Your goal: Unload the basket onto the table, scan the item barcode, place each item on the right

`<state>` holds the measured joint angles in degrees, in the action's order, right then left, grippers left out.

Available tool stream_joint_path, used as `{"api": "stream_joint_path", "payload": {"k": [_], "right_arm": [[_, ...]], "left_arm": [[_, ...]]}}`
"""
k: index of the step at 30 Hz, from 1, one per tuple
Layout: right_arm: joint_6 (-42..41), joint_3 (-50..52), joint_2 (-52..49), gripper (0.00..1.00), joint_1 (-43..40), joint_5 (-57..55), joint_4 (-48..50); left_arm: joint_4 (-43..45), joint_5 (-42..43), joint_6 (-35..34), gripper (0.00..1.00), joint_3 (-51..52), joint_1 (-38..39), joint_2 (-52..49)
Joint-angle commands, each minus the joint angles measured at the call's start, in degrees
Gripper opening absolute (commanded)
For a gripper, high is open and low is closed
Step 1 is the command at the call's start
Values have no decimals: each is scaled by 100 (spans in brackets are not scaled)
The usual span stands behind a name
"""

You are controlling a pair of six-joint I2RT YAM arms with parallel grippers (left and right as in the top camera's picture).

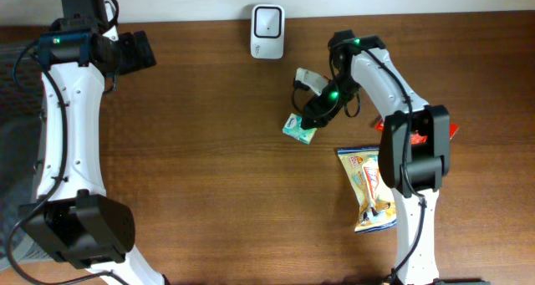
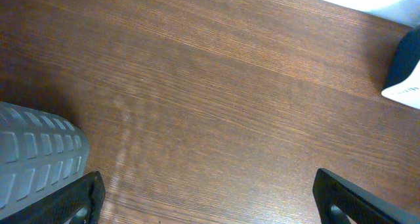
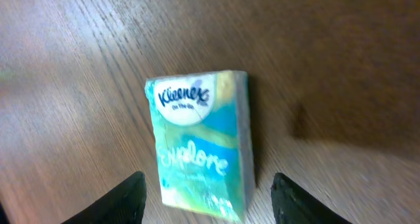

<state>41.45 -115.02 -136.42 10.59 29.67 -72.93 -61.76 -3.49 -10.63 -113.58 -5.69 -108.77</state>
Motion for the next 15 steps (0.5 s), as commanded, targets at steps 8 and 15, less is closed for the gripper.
{"api": "stream_joint_path", "payload": {"k": [8,15], "right_arm": [[70,48,-385,32,125,492,-39],[-295,15,-365,4,125,1445,-422]], "left_arm": [[-13,-63,-68,99,-101,-11,-42],[-13,-63,-68,99,-101,-11,-42]]}}
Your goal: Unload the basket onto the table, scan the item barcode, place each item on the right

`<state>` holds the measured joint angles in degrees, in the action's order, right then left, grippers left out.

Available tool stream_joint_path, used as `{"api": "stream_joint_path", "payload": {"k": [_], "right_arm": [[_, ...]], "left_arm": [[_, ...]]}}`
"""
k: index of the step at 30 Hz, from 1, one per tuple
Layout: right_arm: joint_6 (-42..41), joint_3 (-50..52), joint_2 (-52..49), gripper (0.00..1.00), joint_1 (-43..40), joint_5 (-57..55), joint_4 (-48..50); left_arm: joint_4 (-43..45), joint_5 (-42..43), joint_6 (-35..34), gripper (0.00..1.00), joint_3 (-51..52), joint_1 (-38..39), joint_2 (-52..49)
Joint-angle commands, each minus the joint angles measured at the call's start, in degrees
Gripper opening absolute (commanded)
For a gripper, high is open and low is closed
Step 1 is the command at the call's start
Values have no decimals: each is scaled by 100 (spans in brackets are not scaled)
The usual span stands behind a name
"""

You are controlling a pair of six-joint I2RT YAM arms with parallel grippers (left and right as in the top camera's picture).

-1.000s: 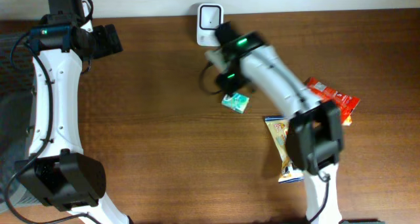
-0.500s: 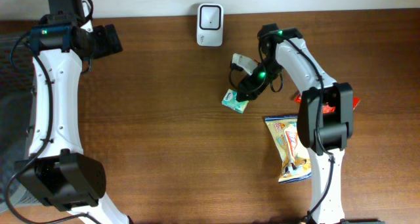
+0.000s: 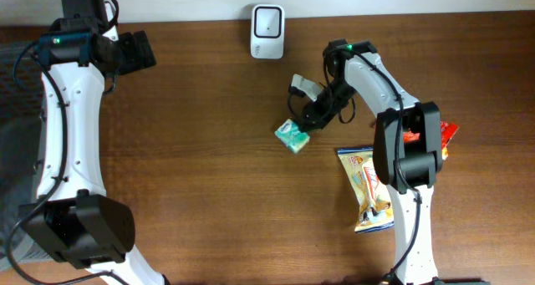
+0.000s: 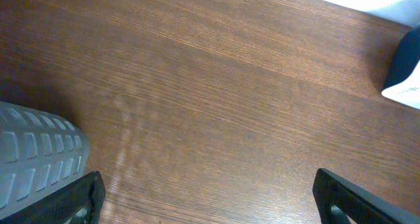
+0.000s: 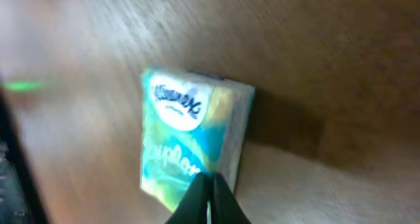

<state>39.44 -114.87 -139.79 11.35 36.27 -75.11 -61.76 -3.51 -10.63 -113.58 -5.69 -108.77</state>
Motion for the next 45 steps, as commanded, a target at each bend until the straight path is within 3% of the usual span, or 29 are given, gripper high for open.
{"api": "stream_joint_path", "payload": {"k": [1,8,9,11,13,18,35,39,45], "right_arm": [[-94,-33,-11,4,48,1005,-343],[-378,-376,122,4,118,1438,-918],[-627,-376,120,8,164,1137,-791],[-1521,-352,87,25,315,57,-385],[-2430,-343,66,33,542,-1123,76],[-2688,-341,66,45,850,-1845,387],[-2420,-1071,474,45,756,-1794,-669],[-2111,-533,439,45,684,-1816,-678],[-2107,544,439,44,706,-1727,151]], "left_arm": [[-13,-61,-68,99,-98,-11,-42],[-13,-63,-68,99,-101,-11,-42],[-13,-61,-68,99,-101,-11,-42],[-13,-63,-68,99,-101,-11,-42],[-13,-63,-68,99,-101,-11,-42],[-13,-63,-68,99,-98,-11,-42],[-13,-61,-68,99,-101,-11,-42],[-13,-61,-68,99,-101,-11,-42],[-13,-63,-68,99,-101,-11,-42]]}}
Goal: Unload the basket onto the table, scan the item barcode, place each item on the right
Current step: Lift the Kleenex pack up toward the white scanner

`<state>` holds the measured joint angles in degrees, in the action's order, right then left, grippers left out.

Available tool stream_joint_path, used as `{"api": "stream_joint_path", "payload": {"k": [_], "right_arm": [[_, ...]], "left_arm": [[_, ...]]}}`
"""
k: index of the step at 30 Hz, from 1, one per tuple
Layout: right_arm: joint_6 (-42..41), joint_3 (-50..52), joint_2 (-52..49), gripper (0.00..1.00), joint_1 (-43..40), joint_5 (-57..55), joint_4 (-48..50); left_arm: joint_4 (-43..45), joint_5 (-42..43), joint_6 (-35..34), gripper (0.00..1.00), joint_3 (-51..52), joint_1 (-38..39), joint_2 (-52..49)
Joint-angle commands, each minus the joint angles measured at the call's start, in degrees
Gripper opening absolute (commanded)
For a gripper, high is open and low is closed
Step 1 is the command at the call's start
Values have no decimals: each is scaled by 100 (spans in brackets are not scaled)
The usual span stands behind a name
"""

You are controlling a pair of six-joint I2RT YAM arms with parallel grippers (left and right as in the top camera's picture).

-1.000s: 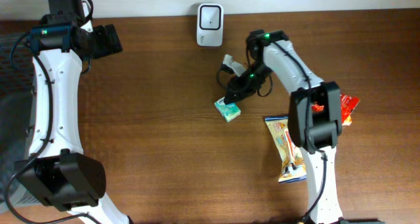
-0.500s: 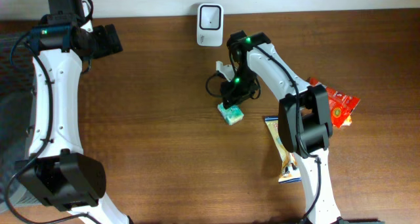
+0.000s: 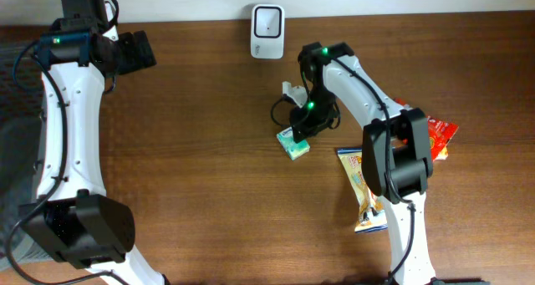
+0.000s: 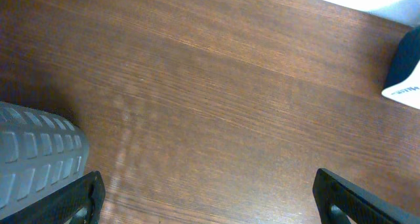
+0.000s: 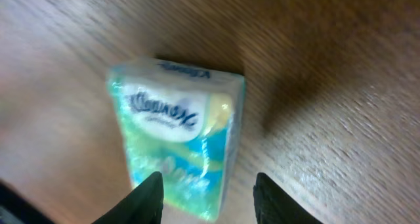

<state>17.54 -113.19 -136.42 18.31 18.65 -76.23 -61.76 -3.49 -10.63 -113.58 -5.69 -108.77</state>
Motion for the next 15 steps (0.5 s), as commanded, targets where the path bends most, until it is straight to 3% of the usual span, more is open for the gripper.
{"api": "stream_joint_path", "payload": {"k": [1,7,10,13,15], "right_arm": [[83,444,103,43,17,90,341],[-249,592,103,28,4,234,612],[-479,592,103,4,4,334,634],[-442,487,107,4,4,605,444],[50,254,118,4,-7,1294,55]], "left_arm": [[-13,-63,-68,99,-101,-11,-42],[-13,-63,-68,99,-101,-11,-42],[-13,-63,-68,99,-101,-11,-42],[-13,-63,-68,99,-101,-11,-42],[-13,-63,-68,99,-101,-11,-42]]}}
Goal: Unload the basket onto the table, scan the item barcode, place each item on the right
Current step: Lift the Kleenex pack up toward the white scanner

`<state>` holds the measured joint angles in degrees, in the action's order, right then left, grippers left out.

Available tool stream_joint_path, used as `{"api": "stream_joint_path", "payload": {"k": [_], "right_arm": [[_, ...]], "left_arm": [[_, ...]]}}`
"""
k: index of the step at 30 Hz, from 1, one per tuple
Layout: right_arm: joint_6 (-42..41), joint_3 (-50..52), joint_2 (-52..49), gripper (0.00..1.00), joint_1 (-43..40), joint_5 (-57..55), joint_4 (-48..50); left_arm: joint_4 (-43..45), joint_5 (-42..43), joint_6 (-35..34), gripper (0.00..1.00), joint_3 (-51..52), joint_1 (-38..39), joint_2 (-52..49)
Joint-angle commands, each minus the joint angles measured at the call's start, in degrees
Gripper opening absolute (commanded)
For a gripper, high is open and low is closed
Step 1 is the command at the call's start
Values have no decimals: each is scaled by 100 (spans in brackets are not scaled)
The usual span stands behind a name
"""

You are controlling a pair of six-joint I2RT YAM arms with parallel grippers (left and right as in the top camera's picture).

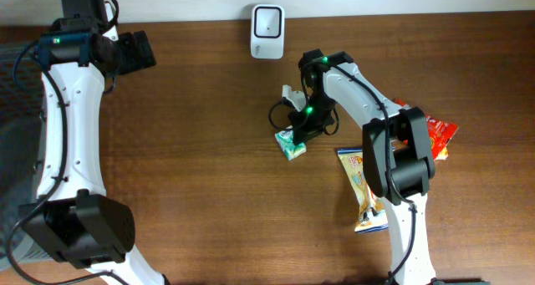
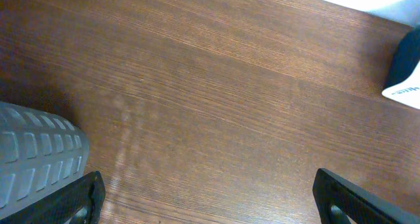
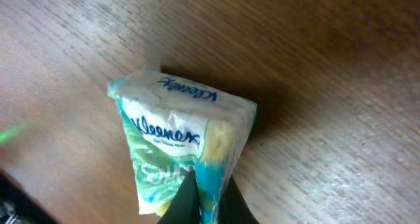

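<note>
A green and blue Kleenex tissue pack (image 1: 290, 144) lies mid-table; in the right wrist view the tissue pack (image 3: 172, 138) is squeezed and creased at its near end. My right gripper (image 3: 205, 199) is shut on that end, and overhead the right gripper (image 1: 298, 131) stands over the pack. The white barcode scanner (image 1: 267, 20) stands at the table's far edge, apart from the pack. Far left, my left gripper (image 1: 140, 51) hangs open over bare wood, and the wrist view of the left gripper (image 2: 210, 201) shows nothing between its fingers.
A yellow snack bag (image 1: 368, 193) and a red snack bag (image 1: 436, 136) lie to the right of the right arm. A grey ribbed part (image 2: 36, 158) fills the left wrist view's lower left. A dark object with a white label (image 2: 405, 69) sits at its right edge.
My right gripper stood open astride the tissue pack; now its fingers are shut on the pack's near end, which is pinched and creased. The left arm has not moved.
My right gripper was open over the pack lying right of centre. Then its fingers were together at the pack's edge, and the pack lay a little further left. Later it stood open astride the pack, and now it is shut on it. The left arm stayed still.
</note>
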<state>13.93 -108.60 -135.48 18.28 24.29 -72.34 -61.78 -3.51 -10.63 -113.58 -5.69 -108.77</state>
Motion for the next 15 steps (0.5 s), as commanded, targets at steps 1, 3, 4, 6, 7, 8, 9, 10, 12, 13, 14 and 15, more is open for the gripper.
{"api": "stream_joint_path", "payload": {"k": [1,3,4,6,7,8,9,10,12,13,14,15], "right_arm": [[686,-339,33,4,-20,1084,-529],[1233,-793,79,4,-85,2081,-1049],[1394,-986,92,4,-120,2428,-1231],[1626,-1292,111,4,-188,2955,-1526],[1733,-1421,122,4,-221,3182,-1659],[1893,-1593,142,4,-260,3471,-1849],[1888,-1718,142,4,-282,3633,-1954],[1893,-1845,149,4,-304,3799,-2055],[1886,-2205,149,4,-385,4385,-2253],[1886,-2337,149,4,-417,4699,-2326],[1884,-2500,149,4,-463,5064,-2404],[1882,-2627,149,4,-505,5324,-2459]], "left_arm": [[-11,-63,-68,99,-101,-11,-42],[-11,-61,-68,99,-101,-11,-42],[-11,-61,-68,99,-101,-11,-42],[-11,-61,-68,99,-101,-11,-42],[-11,-61,-68,99,-101,-11,-42],[-11,-61,-68,99,-101,-11,-42],[-11,-63,-68,99,-101,-11,-42],[-11,-61,-68,99,-101,-11,-42],[-11,-63,-68,99,-101,-11,-42],[-11,-61,-68,99,-101,-11,-42],[-11,-63,-68,99,-101,-11,-42],[-11,-61,-68,99,-101,-11,-42]]}}
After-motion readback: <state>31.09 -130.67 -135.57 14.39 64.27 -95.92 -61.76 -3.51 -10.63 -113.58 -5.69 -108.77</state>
